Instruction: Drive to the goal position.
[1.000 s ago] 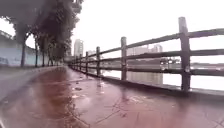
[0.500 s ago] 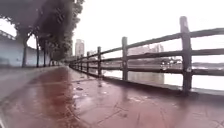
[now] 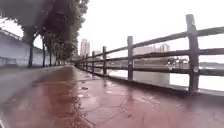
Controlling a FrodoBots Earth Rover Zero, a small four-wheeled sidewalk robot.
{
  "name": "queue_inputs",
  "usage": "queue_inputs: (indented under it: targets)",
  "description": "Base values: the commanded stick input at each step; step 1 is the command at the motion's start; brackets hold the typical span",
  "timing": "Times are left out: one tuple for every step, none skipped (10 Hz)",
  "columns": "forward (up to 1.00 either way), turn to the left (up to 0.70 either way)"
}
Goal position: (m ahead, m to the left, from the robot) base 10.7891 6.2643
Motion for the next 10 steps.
queue_inputs:
  targets:
    - [0.5,0.0]
    - [0.9,0.0]
    - [1.0,0.0]
    - [1.0,0.0]
    - [1.0,0.0]
    - [1.0,0.0]
    - [1.0,0.0]
    - [1.0,0.0]
    - [1.0,0.11]
    - [1.0,0.22]
